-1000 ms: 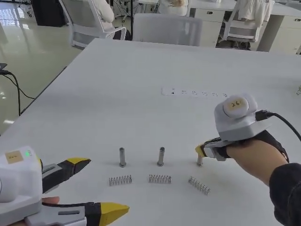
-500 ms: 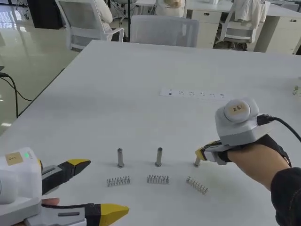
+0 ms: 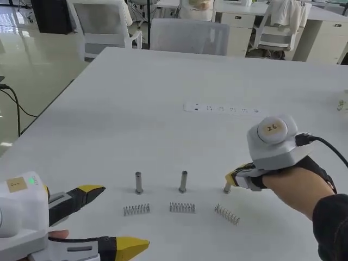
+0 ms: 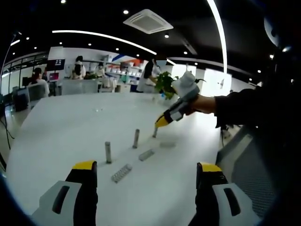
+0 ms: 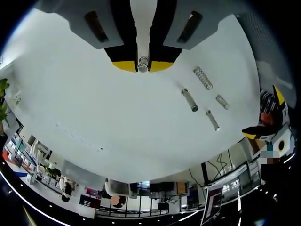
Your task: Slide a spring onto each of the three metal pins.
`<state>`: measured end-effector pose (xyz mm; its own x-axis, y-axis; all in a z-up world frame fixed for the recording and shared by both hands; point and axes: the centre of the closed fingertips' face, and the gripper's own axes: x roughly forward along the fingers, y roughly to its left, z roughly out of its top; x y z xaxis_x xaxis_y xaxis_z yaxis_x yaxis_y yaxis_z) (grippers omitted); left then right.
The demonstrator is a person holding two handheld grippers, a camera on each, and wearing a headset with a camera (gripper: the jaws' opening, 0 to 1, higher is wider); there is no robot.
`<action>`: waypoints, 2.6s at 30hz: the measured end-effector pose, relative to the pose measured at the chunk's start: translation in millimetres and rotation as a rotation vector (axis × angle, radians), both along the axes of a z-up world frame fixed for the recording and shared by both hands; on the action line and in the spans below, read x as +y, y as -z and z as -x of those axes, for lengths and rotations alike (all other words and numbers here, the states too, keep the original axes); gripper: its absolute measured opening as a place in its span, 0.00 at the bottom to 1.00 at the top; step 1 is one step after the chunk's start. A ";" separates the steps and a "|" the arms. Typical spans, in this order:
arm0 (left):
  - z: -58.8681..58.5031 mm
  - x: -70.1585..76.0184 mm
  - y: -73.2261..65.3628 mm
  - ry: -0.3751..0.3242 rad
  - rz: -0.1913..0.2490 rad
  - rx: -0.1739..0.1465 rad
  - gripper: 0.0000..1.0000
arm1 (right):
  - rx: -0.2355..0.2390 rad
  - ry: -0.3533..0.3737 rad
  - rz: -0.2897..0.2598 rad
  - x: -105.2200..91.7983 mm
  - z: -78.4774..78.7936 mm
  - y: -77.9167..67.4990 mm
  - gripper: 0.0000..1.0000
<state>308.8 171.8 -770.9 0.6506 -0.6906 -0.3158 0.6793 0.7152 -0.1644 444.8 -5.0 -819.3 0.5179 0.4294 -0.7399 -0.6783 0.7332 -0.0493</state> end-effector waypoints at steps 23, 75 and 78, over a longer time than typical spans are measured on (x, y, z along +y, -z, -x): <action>-0.7 -2.7 0.8 0.010 -0.003 0.004 0.83 | -0.043 -0.030 -0.008 1.0 1.4 -5.1 0.21; 0.9 -6.9 1.3 0.019 0.003 0.008 0.82 | 0.109 -0.237 0.066 -3.3 73.6 35.0 0.17; 1.4 -7.4 1.6 0.020 0.005 0.009 0.81 | 0.119 -0.243 0.074 -4.1 75.1 38.3 0.16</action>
<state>307.4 164.5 -772.5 0.6335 -0.7053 -0.3180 0.6922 0.7003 -0.1742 369.6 -9.0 -857.6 0.3140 0.4725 -0.8235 -0.8377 0.5461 -0.0061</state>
